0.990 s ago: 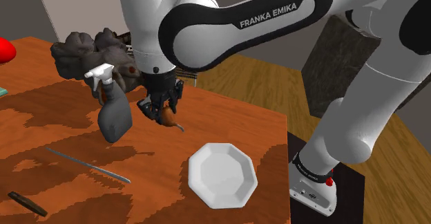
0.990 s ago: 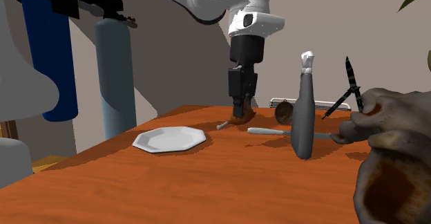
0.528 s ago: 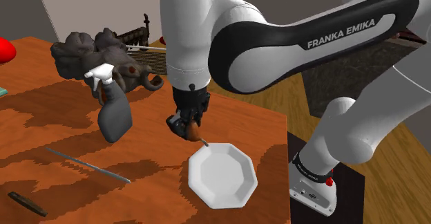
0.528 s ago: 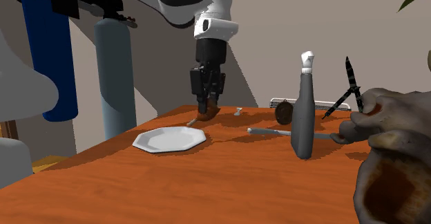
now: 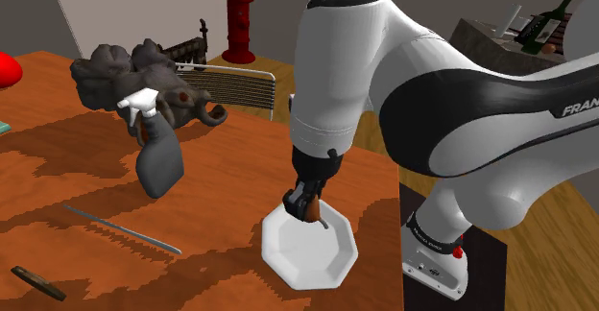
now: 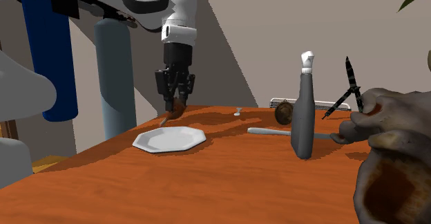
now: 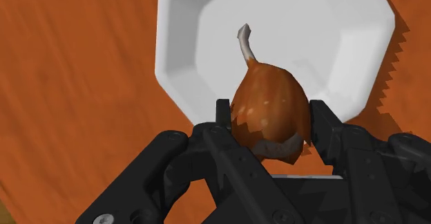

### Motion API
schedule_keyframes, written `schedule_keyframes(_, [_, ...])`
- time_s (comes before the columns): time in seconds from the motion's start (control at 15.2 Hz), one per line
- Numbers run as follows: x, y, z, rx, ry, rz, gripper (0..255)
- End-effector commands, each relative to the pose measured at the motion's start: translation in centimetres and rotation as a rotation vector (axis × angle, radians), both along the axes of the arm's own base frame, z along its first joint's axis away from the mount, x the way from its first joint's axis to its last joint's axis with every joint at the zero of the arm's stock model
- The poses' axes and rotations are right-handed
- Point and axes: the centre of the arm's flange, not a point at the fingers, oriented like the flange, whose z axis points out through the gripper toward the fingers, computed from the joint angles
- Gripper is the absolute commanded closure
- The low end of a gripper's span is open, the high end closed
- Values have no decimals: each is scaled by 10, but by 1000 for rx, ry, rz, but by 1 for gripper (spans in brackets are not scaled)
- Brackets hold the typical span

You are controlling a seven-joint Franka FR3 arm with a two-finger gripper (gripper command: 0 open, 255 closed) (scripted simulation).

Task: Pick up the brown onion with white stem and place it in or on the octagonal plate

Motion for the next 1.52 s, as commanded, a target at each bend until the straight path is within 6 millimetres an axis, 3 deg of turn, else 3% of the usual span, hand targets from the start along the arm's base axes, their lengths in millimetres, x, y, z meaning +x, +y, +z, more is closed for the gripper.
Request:
schedule_keyframes(0.0, [-5,0,-10,1,0,-1,255])
schedule_keyframes(0.73, [-5,0,-67,1,0,-1,255])
schedule_keyframes(1.25, [-5,0,-67,1,0,-1,255])
schedule_keyframes(1.32, [-5,0,-67,1,0,-1,0])
schedule_keyframes(1.45, [-5,0,-67,1,0,-1,0])
